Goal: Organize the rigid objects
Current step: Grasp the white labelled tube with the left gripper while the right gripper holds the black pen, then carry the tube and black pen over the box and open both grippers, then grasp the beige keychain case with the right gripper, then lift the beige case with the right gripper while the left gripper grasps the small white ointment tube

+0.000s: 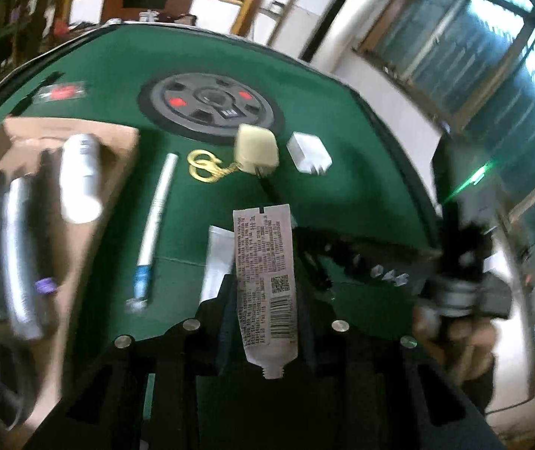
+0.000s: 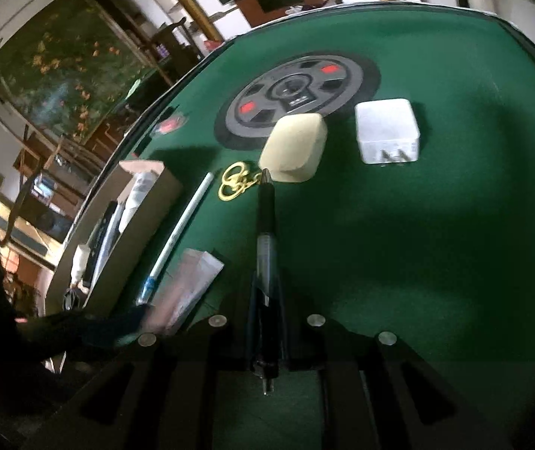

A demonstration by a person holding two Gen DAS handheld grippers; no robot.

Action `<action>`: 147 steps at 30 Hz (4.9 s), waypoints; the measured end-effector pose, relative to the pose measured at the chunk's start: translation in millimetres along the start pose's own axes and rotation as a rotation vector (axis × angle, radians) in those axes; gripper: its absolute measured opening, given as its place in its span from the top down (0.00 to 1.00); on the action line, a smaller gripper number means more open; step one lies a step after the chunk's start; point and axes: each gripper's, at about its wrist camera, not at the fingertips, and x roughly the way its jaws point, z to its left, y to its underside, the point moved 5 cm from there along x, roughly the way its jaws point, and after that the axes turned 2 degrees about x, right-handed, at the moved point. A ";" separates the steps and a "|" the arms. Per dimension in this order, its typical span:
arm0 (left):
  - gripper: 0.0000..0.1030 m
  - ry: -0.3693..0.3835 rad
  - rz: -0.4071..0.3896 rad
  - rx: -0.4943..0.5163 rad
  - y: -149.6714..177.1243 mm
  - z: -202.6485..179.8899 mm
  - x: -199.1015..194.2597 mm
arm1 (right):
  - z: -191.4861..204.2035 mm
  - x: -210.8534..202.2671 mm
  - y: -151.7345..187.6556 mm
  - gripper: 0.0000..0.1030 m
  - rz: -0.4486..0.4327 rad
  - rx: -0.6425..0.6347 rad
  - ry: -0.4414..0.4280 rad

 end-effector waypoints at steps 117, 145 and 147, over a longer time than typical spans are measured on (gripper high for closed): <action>0.08 -0.312 -0.237 0.090 -0.2 61.3 -80.5 | 62.5 -11.0 -83.5 0.30 -0.173 -0.030 -0.064; 0.33 -0.232 0.035 0.247 -3.6 2.7 20.6 | -17.3 28.6 -77.0 0.54 -0.094 0.208 0.134; 0.42 -0.235 0.073 0.250 0.0 2.8 31.4 | -15.1 17.3 -76.8 0.54 -0.120 0.223 0.058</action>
